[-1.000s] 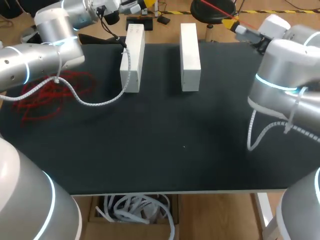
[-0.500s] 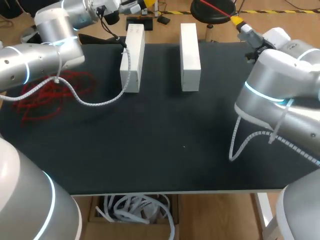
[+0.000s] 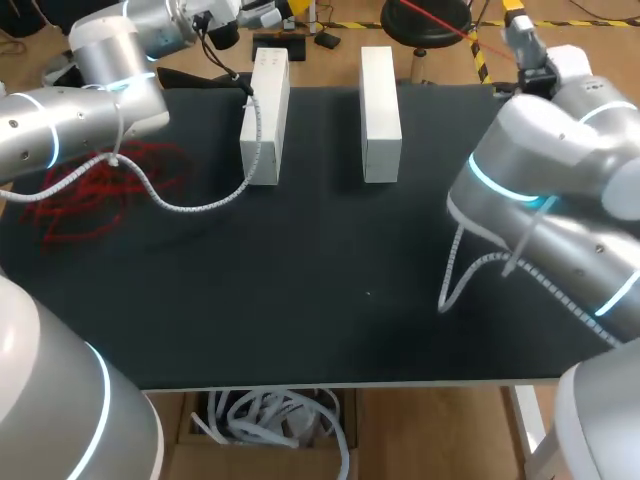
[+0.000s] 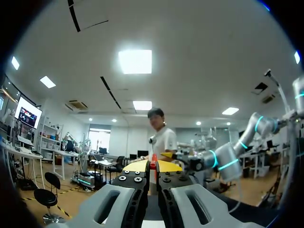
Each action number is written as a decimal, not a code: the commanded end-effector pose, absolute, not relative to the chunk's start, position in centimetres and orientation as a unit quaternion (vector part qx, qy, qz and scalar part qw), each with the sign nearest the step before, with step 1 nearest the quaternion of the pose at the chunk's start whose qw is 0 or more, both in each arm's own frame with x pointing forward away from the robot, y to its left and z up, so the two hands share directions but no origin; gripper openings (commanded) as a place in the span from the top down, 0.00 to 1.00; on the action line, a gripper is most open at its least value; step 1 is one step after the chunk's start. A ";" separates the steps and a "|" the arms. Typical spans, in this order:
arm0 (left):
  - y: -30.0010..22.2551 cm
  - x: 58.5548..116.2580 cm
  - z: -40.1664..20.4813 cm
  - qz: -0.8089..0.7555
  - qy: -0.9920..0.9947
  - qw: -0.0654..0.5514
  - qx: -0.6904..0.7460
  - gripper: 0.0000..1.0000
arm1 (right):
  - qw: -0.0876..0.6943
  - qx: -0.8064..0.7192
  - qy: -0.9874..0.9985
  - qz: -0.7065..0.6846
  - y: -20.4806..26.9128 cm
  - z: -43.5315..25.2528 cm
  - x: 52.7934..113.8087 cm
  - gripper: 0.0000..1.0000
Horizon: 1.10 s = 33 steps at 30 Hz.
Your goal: Grab the tape and strap the tape.
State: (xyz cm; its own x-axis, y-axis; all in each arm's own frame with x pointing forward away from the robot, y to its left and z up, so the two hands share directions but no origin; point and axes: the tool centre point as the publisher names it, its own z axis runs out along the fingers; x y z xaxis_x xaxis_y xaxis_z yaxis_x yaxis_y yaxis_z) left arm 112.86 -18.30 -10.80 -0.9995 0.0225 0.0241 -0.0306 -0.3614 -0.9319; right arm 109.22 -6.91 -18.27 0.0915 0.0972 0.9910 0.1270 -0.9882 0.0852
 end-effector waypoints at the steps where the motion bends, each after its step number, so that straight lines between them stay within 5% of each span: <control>1: -18.4 112.8 -10.8 0.825 -0.564 0.015 0.004 1.00 | -0.058 -0.713 -0.024 -0.699 -6.8 -19.1 109.4 0.00; 6: -18.4 112.8 -10.8 0.825 -0.564 0.015 0.004 1.00 | -0.070 -0.698 -0.060 -0.710 -6.9 -18.7 109.5 0.00; 9: -18.4 112.8 -10.8 0.825 -0.564 0.015 0.004 1.00 | -0.073 -0.692 -0.061 -0.716 -7.1 -18.2 109.9 0.41; 11: -18.4 112.8 -10.8 0.825 -0.564 0.015 0.004 1.00 | -0.073 -0.689 -0.063 -0.719 -7.0 -17.9 110.2 0.38; 13: -18.4 112.8 -10.8 0.825 -0.564 0.015 0.004 1.00 | -0.075 -0.687 -0.064 -0.720 -7.0 -17.7 110.3 0.57; 14: -18.4 112.8 -10.8 0.825 -0.564 0.015 0.004 1.00 | -0.074 -0.686 -0.063 -0.721 -7.0 -17.7 110.5 0.58; 20: -18.4 112.8 -10.8 0.825 -0.564 0.015 0.004 1.00 | -0.073 -0.692 -0.059 -0.715 -7.3 -18.3 111.1 0.51; 22: -18.4 112.8 -10.8 0.825 -0.564 0.015 0.004 1.00 | -0.068 -0.696 -0.057 -0.713 -7.0 -18.5 110.9 0.29; 26: -18.4 112.8 -10.8 0.825 -0.564 0.015 0.004 1.00 | -0.053 -0.697 -0.060 -0.713 -6.2 -18.6 110.5 0.30; 28: -18.4 112.8 -10.8 0.825 -0.564 0.015 0.004 1.00 | -0.052 -0.696 -0.063 -0.713 -5.9 -18.6 110.3 0.50; 31: -18.4 112.8 -10.8 0.825 -0.564 0.015 0.004 1.00 | -0.053 -0.697 -0.065 -0.712 -5.9 -19.0 110.4 0.47; 33: -18.4 112.8 -10.8 0.825 -0.564 0.015 0.004 1.00 | -0.053 -0.701 -0.063 -0.709 -6.0 -19.1 110.4 0.35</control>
State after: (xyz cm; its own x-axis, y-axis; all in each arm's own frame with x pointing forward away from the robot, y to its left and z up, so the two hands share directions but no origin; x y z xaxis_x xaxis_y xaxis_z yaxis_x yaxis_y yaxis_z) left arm 112.86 -18.30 -10.81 -0.9995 0.0225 0.0241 -0.0307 -0.3614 -0.9319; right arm 110.39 -6.08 -19.33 -0.0239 0.1620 0.9865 0.0147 -0.9866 0.1624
